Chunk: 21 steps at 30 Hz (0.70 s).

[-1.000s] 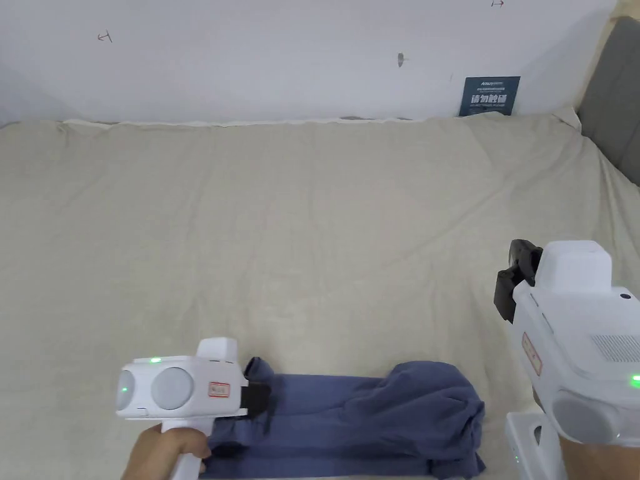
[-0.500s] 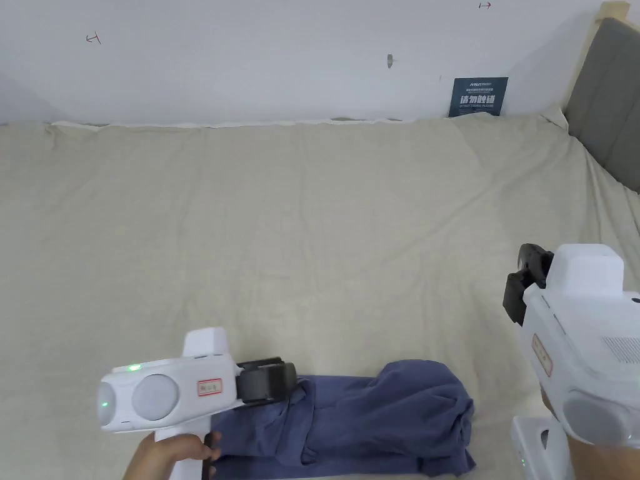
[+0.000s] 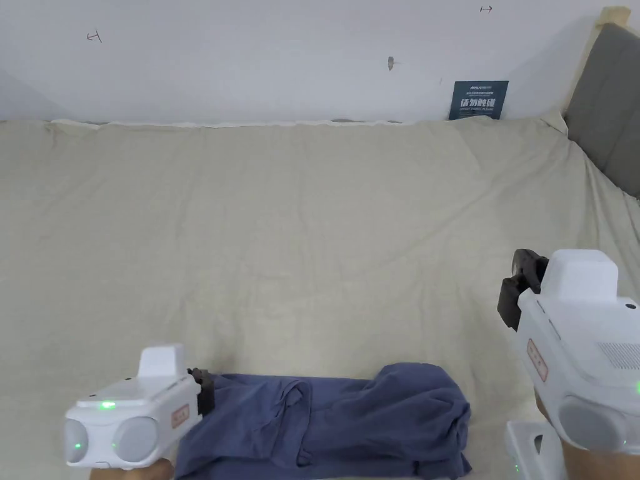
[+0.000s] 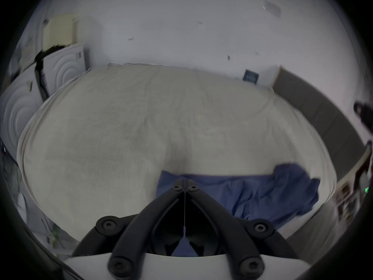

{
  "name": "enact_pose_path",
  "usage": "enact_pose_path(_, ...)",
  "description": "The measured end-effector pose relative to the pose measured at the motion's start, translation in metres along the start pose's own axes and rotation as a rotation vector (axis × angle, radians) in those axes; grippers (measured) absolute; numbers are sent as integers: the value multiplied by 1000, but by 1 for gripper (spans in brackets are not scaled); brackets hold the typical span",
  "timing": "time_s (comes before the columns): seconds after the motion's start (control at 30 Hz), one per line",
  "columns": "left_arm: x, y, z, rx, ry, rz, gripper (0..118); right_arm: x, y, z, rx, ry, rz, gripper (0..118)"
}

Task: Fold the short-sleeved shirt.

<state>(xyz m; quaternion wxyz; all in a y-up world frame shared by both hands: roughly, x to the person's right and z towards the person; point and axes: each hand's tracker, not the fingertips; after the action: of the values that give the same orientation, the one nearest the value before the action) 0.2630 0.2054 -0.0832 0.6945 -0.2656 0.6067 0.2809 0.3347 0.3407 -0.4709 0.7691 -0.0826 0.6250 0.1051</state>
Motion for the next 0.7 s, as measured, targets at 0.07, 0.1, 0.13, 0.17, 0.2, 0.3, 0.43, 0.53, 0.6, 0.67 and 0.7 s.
enact_pose_path(0.07, 11, -10, -10, -34, -18, -33, 0, 1, -1, 0, -3, -2, 2, 1)
enact_pose_path(0.1, 20, -15, -15, -40, -31, -63, 0, 1, -1, -1, -5, -3, 3, 1)
enact_pose_path(0.13, 28, -18, -19, -39, -38, -90, 0, 2, -1, -1, -7, -4, 4, 1)
enact_pose_path(0.17, 35, -22, -23, -51, -52, -118, 0, 3, -2, -1, -9, -6, 4, 1)
enact_pose_path(0.2, 42, -25, -28, -69, -67, -118, 0, 4, -2, -2, -12, -7, 5, 1)
enact_pose_path(0.3, 62, -33, -41, -141, -143, -84, 0, 7, -3, -2, -18, -12, 2, 1)
enact_pose_path(0.43, 89, -41, -50, -168, -176, -86, 0, 12, -5, -1, -22, -27, 3, 1)
enact_pose_path(0.53, 100, -47, -54, -172, -163, -107, 0, 16, -5, -1, -28, -34, 0, 1)
enact_pose_path(0.6, 97, -45, -55, -172, -161, -106, 0, 16, -6, 0, -30, -39, -2, 1)
enact_pose_path(0.67, 87, -37, -48, -163, -185, -64, 0, 17, -5, 0, -29, -38, -4, 1)
enact_pose_path(0.7, 81, -31, -41, -97, -187, -43, 0, 16, -5, 1, -29, -36, -2, 1)
